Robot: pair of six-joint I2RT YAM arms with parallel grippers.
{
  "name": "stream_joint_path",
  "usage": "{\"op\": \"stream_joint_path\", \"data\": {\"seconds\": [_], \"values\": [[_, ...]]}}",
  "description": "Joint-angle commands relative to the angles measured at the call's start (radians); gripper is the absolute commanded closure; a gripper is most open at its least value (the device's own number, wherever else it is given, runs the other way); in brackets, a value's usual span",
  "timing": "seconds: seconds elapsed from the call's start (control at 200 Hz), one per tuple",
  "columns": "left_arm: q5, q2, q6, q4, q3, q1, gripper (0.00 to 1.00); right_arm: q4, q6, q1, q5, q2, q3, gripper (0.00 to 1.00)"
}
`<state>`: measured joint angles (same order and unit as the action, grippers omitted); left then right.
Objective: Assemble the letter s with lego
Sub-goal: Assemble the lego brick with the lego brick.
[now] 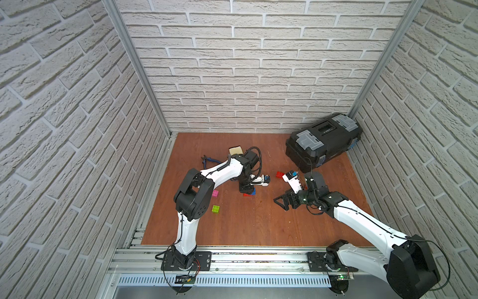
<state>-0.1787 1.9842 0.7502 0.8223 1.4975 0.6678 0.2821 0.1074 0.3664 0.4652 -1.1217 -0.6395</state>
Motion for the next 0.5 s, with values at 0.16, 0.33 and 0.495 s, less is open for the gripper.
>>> {"op": "stream_joint_path", "data": {"seconds": [0.16,0.33,0.495], "values": [[-0.018,-0.031,-0.001,-0.015,0.025,-0.012,0.33,0.000,-0.021,-0.008,-0.003,0.028,-0.032,0.00],[-0.003,-0.110,-0.106,-0.049,-0.003,-0.019,0.21,0.016,-0.023,-0.009,0.004,0.043,-0.037,0.00],[0.077,-0.233,-0.289,-0.073,-0.078,-0.042,0.18,0.030,-0.026,-0.009,0.042,0.053,-0.044,0.00]]}}
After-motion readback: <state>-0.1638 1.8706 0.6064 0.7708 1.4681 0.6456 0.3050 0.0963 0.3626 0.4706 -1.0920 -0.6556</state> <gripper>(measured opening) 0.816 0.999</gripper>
